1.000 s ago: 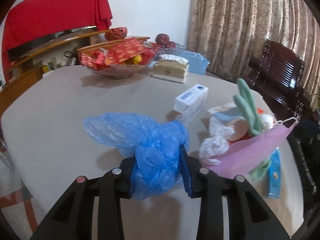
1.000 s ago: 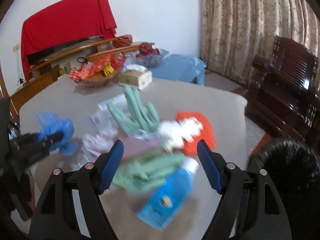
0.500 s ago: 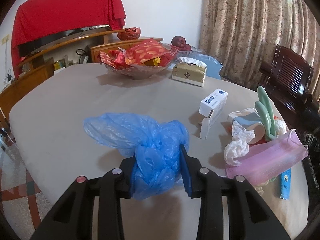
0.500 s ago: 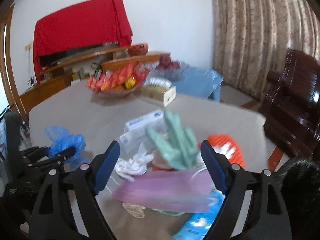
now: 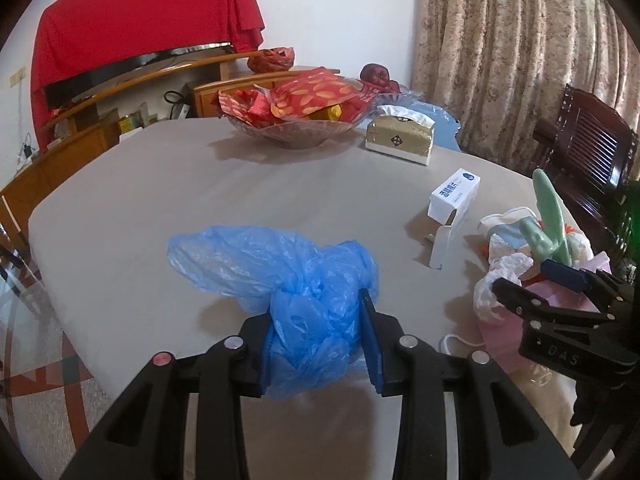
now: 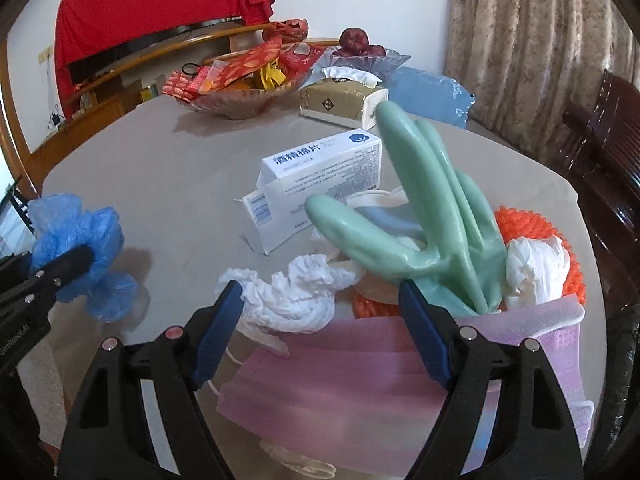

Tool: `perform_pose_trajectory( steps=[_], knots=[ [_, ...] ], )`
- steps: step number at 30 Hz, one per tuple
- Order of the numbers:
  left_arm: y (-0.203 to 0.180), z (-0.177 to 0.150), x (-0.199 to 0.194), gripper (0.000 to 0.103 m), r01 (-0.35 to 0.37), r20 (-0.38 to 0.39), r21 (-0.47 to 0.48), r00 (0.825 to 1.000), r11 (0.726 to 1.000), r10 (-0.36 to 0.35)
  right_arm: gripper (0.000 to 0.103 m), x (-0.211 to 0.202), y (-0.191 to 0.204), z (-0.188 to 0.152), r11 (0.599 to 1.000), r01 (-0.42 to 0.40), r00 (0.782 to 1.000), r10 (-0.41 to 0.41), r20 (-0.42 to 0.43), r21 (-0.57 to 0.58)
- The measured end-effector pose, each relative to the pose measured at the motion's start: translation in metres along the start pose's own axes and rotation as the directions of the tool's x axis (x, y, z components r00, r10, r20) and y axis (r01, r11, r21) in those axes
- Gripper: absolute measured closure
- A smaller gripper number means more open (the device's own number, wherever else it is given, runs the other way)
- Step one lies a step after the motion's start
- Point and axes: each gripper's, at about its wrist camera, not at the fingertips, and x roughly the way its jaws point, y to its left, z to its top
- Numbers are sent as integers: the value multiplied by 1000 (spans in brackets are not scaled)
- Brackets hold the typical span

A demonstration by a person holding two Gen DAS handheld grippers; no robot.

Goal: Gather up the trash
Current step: 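Grasp the white tissue with the right tool while the left tool holds the blue bag, then carry the blue bag to the bin and release it with the left tool while right holds tissue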

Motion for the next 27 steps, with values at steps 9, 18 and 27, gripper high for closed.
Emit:
perform_pose_trajectory(
  steps=[9,18,27],
  knots=[
    [-6,0,0,67,9,5,-4,1000,1000,-9,35,-17,14,-4,998,-55,998,56,33,-27],
    [-4,-1,1,66,4,-4,6,1000,1000,-4,69,33,8,-9,994,-112,989,112,-95,5],
    [-11,9,-10,66,27,25,5,999,1000,-27,91,-44,-3,10,967,-255,966,255,48,-4]
  ],
)
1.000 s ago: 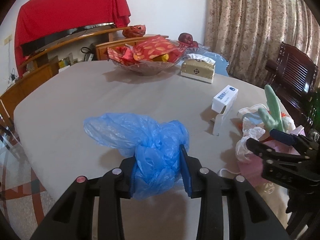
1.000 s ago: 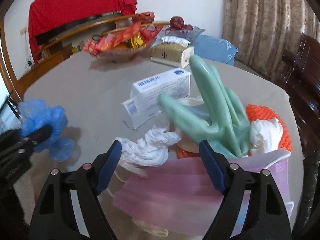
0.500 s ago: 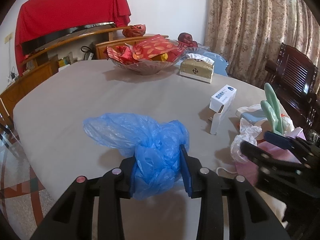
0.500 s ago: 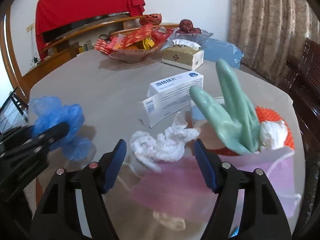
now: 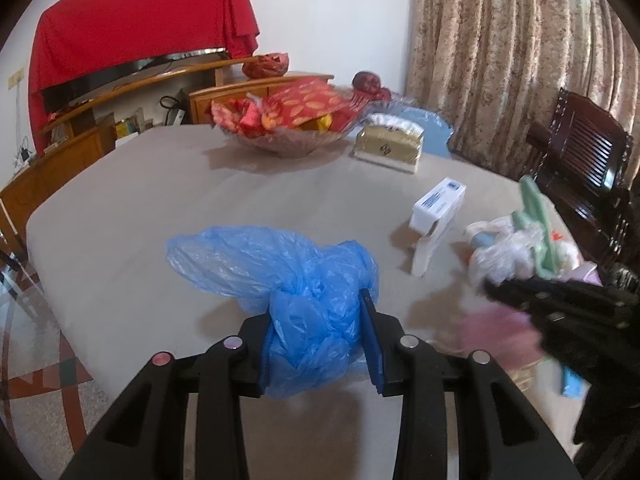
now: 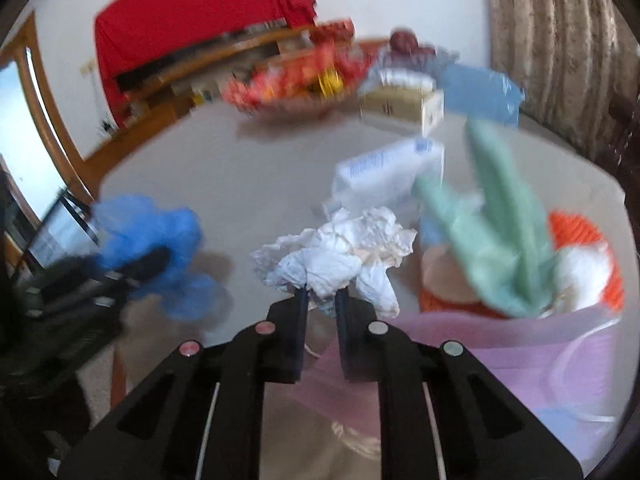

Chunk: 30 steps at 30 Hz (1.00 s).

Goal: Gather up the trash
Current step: 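Carry the blue bag to the bin and release it with the left tool while right holds tissue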

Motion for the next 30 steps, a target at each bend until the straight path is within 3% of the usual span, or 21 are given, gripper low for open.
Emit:
perform_pose_trajectory(
  steps=[5,9,13,19,23,26,30],
  knots=[
    [-27,16,-19,66,62,53,33,997,998,-64,90,-66,-22,5,999,26,995,-28,97,22],
    [-66,27,-33,66,148,82,83,985,986,-155,90,-113,-53,-2,992,120,982,-126,139,48],
    [-121,29,-46,66,263,82,159,957,952,-278,89,-167,-99,-27,961,245,953,-263,152,131],
    [-212,20,-58,66,419,39,269,895,867,-444,89,-232,-162,-78,876,401,886,-446,129,268],
    [-276,10,-66,66,518,-15,333,838,788,-545,88,-262,-198,-117,809,479,841,-534,85,340],
    [-320,3,-72,66,579,-54,370,794,727,-605,87,-274,-216,-140,772,523,814,-578,58,361],
    [-369,-7,-74,66,635,-107,395,749,663,-654,85,-286,-242,-168,730,554,790,-613,25,400]
  ],
)
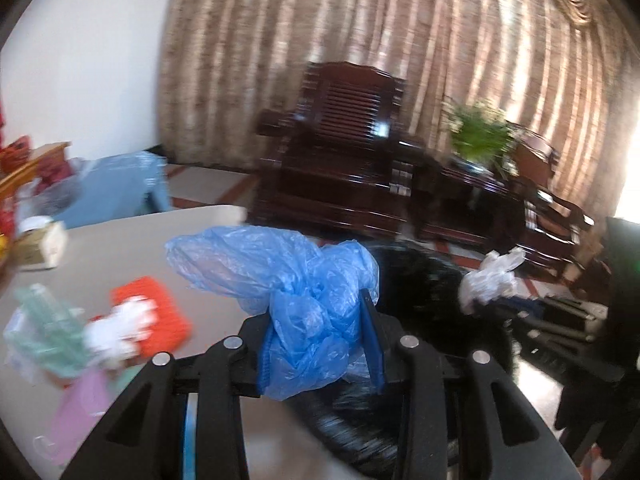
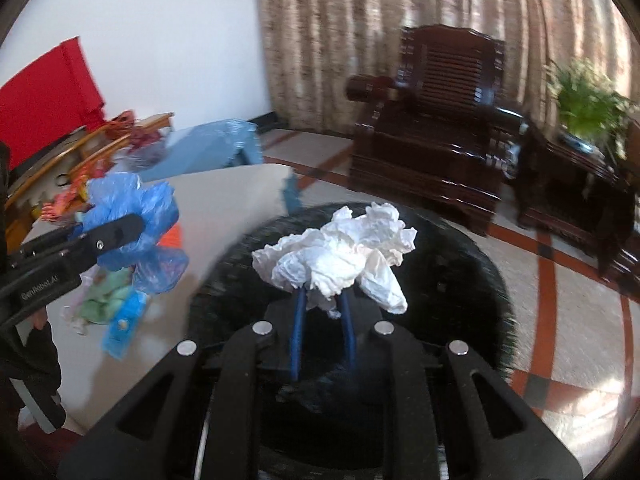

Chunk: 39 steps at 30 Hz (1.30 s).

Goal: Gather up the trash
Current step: 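Carry the blue bag to the bin and release it with the left tool while right holds tissue, then grasp the pink face mask by its edge with the left tool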

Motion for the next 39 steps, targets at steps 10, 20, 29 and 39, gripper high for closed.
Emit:
perform_pose_trajectory(
  steps=[10,20,29,39],
  knots=[
    [-45,8,57,30,93,-91,-6,991,996,-93,29,17,-54,-28,989,126,990,-121,-73,75],
    [5,-2,3,22,-93,-10,33,996,995,94,8,2,-26,-11,989,79,997,-81,9,126],
    [74,-47,-60,22,-356,36,51,935,933,354,8,5,61,7,998,-56,997,55,61,14],
    [99,-90,-59,22,-458,-10,15,889,889,458,8,21,121,5,987,-147,989,149,22,-67]
  ],
)
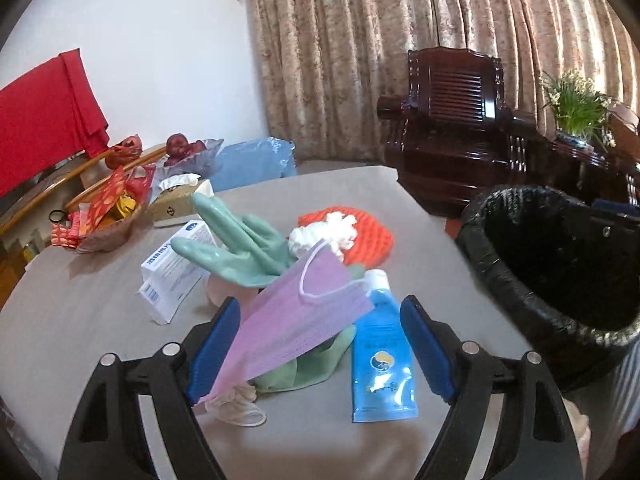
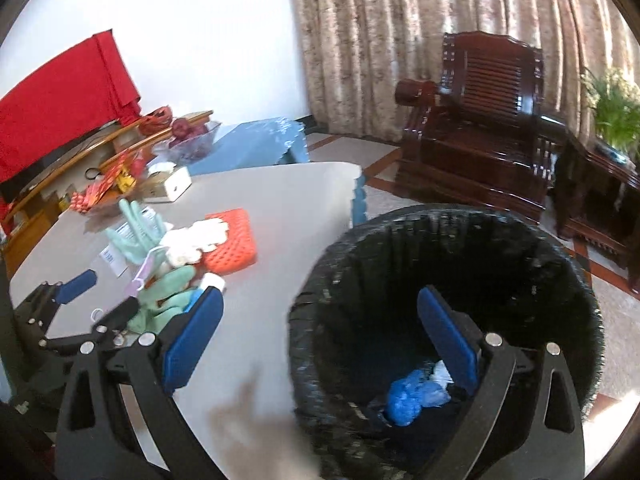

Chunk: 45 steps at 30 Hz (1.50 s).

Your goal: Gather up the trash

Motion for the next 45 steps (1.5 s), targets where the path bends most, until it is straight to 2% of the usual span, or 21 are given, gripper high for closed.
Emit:
perform_pose_trajectory(
  steps=[3,7,9,10,12,13,16,22,28,31,33,38,45],
  knots=[
    [-4,-4,8,23,-16,6,12,1000,1000,15,8,5,8,-1,1000,-13,1000,13,-9,-9],
    [-2,-5,19,39,-55,8,28,998,998,55,8,10,16,-2,999,-28,999,27,-19,-24],
    [2,-6,22,56,-70,3,28,998,997,70,8,12,20,-2,999,-33,999,32,-25,-34],
    [4,-6,23,61,-69,-1,23,998,997,69,8,13,21,-2,999,-35,999,34,-28,-38],
    [12,-5,23,85,-58,-9,-6,998,998,58,8,15,23,-1,998,-39,999,38,-30,-42],
    [18,-4,20,93,-42,-8,-27,999,999,41,8,17,24,0,998,-42,999,41,-32,-44],
    [37,1,9,103,-34,8,-85,999,996,35,8,22,33,4,997,-60,998,58,-30,-55],
    [78,11,-7,102,-85,27,-176,995,981,91,8,38,58,16,991,-104,995,103,-17,-80],
    [117,7,-2,103,-163,-14,-247,986,955,165,10,64,93,27,981,-164,986,163,-21,-102],
    [130,8,4,103,-167,-31,-285,986,944,165,14,80,110,33,976,-172,985,170,-29,-130],
    [132,9,8,103,-168,-32,-284,986,944,165,21,95,116,38,976,-174,984,169,-49,-131],
    [134,10,15,103,-149,-37,-290,989,945,145,23,131,122,48,982,-148,987,138,-86,-121],
    [133,7,26,103,-137,-57,-300,990,944,126,24,168,127,47,982,-154,979,137,-150,-108]
  ],
)
